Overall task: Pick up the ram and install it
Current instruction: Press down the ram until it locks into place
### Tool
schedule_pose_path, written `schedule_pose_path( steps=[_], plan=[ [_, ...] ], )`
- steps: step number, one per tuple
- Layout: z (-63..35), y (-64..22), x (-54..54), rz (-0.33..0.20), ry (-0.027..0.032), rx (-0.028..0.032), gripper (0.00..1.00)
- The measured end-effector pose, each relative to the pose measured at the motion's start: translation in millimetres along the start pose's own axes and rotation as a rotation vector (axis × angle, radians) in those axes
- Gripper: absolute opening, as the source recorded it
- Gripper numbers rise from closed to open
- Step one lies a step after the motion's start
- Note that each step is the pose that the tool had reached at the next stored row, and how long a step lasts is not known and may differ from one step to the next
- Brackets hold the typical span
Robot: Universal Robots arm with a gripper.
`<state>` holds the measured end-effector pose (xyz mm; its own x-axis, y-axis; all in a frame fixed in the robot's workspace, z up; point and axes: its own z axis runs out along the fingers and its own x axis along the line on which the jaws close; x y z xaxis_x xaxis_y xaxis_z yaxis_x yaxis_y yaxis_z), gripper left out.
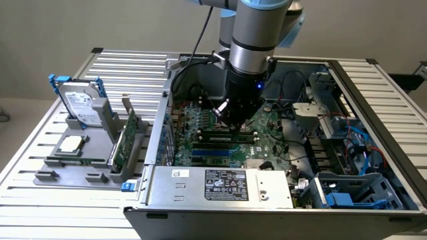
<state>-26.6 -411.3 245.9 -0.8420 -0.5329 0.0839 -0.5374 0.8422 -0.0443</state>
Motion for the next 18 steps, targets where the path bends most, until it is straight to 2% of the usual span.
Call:
schedule_pose_path(
  steps=[12, 15, 18],
  plan=[
    [-1.5, 0.0, 0.1, 0.181, 0.0075, -0.0148, 0.11],
    [-1.5, 0.0, 0.1, 0.224, 0.0062, -0.0169, 0.11],
    [-1.4, 0.0, 0.1, 0.261, 0.0008, -0.0167, 0.11]
  ],
)
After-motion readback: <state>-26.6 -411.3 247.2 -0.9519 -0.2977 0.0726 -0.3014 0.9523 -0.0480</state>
